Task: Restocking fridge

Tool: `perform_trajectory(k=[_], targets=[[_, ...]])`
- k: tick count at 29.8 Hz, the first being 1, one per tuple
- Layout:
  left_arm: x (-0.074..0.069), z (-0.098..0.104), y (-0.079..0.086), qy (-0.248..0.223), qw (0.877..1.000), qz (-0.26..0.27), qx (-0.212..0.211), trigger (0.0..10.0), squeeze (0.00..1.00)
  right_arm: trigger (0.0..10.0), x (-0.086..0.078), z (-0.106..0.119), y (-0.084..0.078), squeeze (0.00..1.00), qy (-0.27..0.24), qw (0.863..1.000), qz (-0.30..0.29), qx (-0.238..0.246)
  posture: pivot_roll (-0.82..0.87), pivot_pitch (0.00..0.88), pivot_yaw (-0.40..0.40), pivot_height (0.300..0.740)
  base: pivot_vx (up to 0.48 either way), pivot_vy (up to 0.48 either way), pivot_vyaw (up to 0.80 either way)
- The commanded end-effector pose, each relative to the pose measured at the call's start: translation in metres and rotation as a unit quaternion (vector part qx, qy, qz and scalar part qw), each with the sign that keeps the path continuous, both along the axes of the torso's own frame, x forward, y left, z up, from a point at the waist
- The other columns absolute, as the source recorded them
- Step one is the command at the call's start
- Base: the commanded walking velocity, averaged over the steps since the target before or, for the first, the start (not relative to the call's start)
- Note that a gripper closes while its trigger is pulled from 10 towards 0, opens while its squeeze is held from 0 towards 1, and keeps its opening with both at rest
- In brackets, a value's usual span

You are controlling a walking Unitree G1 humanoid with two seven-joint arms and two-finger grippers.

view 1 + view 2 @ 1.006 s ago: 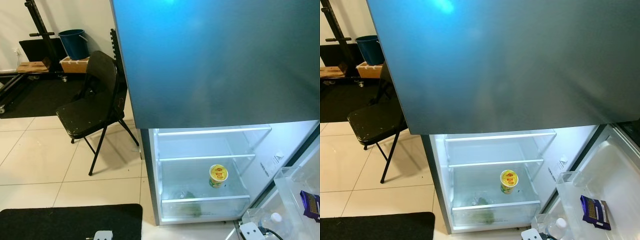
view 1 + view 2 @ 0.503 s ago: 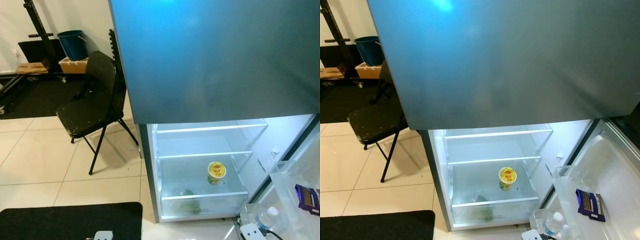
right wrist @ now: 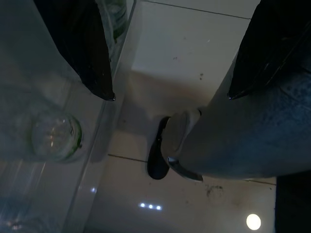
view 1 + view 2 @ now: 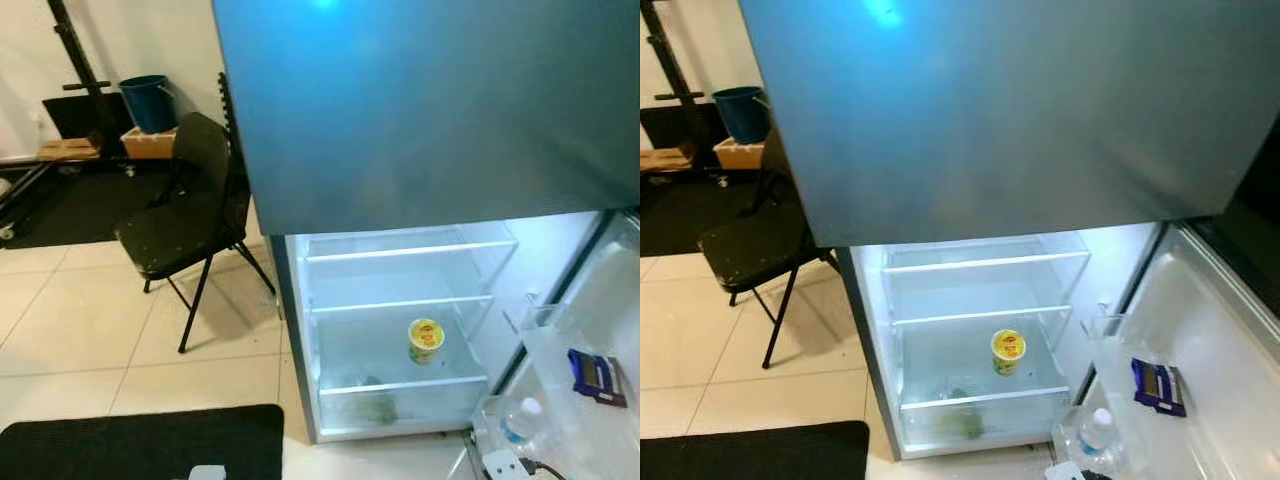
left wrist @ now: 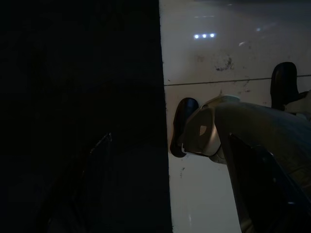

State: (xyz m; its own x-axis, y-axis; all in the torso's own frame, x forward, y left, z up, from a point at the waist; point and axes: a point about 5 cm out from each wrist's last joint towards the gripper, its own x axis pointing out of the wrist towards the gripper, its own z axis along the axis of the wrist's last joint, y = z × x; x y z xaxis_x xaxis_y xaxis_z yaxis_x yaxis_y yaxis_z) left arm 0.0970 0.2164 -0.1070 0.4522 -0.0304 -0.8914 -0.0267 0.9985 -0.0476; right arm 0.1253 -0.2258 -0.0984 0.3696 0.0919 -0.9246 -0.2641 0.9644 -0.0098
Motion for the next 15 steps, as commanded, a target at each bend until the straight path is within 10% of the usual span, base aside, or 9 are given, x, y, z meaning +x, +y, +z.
perform_trajectory(k=[1, 15], targets=[[-0.0019, -0.001, -0.0021, 0.006, 1.0, -0.002, -0.003, 10.0, 0.0, 10.0, -0.0004, -0.0011, 0.0043, 0.0, 0.001, 1.0, 0.001, 0.006, -0.04, 0.0, -0.024, 0.74, -0.292, 0.0, 0.0], [-0.0025, -0.0013, -0.0029, 0.008, 1.0, -0.005, -0.003, 10.0, 0.0, 10.0, -0.0008, -0.0011, 0.004, 0.0, 0.002, 1.0, 0.002, 0.005, -0.04, 0.0, -0.025, 0.74, -0.314, 0.0, 0.0]])
